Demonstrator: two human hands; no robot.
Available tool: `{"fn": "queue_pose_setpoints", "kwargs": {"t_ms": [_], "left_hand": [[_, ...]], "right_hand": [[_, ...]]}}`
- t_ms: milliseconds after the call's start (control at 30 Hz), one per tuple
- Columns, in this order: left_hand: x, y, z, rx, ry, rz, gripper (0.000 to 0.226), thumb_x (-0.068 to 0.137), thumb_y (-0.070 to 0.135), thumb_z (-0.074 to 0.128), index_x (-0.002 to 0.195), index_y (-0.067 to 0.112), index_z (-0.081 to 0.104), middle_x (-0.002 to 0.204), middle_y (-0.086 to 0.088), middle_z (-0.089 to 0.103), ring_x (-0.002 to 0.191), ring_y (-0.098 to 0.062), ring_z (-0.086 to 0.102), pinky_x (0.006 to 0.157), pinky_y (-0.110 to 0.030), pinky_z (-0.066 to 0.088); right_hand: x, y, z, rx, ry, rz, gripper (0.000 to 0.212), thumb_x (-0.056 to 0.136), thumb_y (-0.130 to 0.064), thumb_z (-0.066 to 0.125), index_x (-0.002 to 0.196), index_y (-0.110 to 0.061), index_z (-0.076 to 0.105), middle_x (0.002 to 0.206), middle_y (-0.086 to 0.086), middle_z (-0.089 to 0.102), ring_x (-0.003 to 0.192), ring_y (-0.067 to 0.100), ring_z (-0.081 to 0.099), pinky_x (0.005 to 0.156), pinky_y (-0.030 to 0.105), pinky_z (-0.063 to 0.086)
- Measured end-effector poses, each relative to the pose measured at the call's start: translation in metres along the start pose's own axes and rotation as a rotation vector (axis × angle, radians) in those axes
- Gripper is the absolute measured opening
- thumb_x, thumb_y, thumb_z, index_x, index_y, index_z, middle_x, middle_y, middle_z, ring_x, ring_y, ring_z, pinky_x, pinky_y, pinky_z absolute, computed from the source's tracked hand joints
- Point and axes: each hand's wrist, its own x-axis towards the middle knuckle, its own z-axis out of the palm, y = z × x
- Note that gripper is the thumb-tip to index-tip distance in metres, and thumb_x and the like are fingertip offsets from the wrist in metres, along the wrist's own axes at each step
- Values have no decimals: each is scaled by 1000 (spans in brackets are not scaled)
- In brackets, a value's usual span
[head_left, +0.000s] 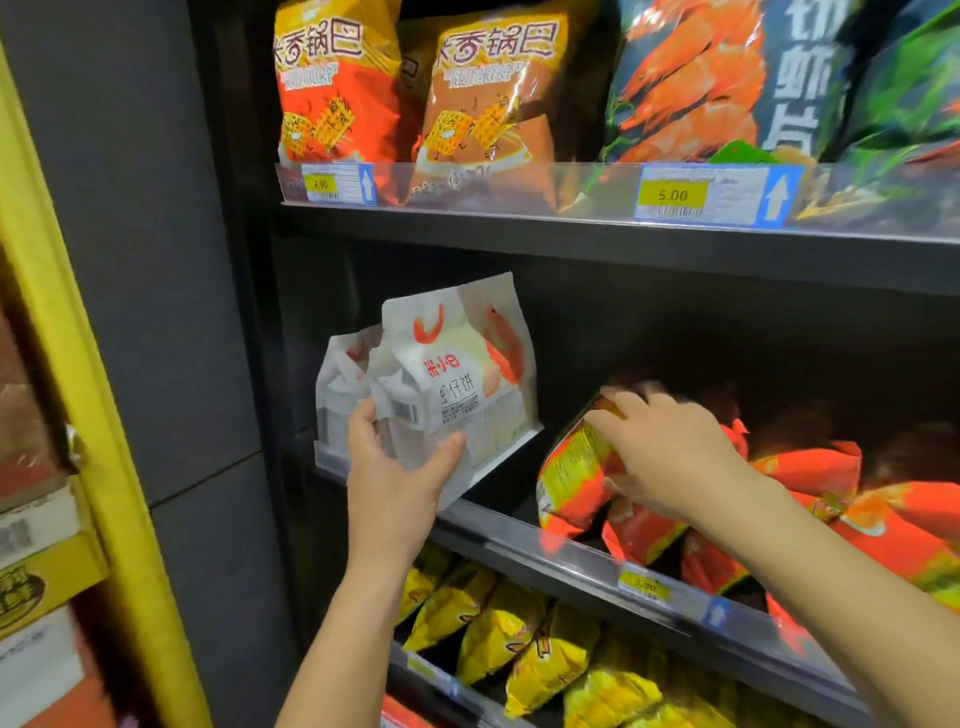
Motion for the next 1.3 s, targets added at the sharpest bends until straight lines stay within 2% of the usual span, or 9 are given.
{"fn": "queue_pose_setpoints", "kwargs": {"t_ms": [100,167,200,300,800,1033,1133,1233,1300], "left_hand": [[9,-11,27,77,-22,26,86,86,30,87,151,34,32,149,22,44,138,-2,42,101,-14,46],[14,-18,44,123,-31,27,86,86,30,86,149,39,28,140,27,37,135,3,35,89,0,42],[16,-21,51,155,-17,34,85,86,31,87,145,42,27,141,26,38,136,2,35,94,-4,45],[24,-38,67,257,45,55,90,81,35,90,148,35,31,150,9,44,141,-13,41,111,-43,51],[25,-77,78,547,86,-4,88,78,36,92,146,13,43,140,-8,55,132,-26,48,106,-43,48],[18,-77,78,626,145,-10,105,72,33,96,152,7,34,146,-16,42,138,-35,40,111,-48,43],[-1,-68,80,579,225,128,103,74,39,92,153,13,32,148,-11,37,138,-27,36,112,-47,37],[-20,-57,88,511,3,306,87,82,48,84,149,29,33,147,6,39,133,-4,30,110,-32,33],[-25,-53,96,524,-164,364,87,84,59,78,152,34,31,151,13,38,136,0,28,111,-29,34]], "right_hand": [[1,3,2,-15,21,-27,71,98,-49,64,158,-32,31,170,4,24,149,36,35,106,43,46],[1,4,2,-16,33,-35,71,98,-49,65,158,-31,31,170,4,24,149,36,35,106,43,46],[2,5,3,-15,37,-38,70,98,-48,65,158,-31,32,170,4,24,149,35,35,106,43,46],[2,6,5,-25,65,-45,69,99,-45,65,158,-30,33,170,5,24,147,34,37,102,42,47],[6,9,16,-43,139,-56,62,100,-35,66,155,-27,38,165,7,33,143,36,41,94,42,51],[8,9,14,-37,151,-59,60,100,-40,65,154,-27,41,167,8,31,142,36,42,95,42,51],[8,7,15,-32,150,-40,57,100,-42,64,151,-28,44,166,8,33,141,35,44,94,42,51],[9,5,14,-23,155,-19,51,101,-40,62,148,-27,47,165,7,36,139,35,46,93,42,52],[10,4,12,1,154,-5,51,101,-40,63,147,-27,47,164,7,37,138,34,46,92,42,53]]}}
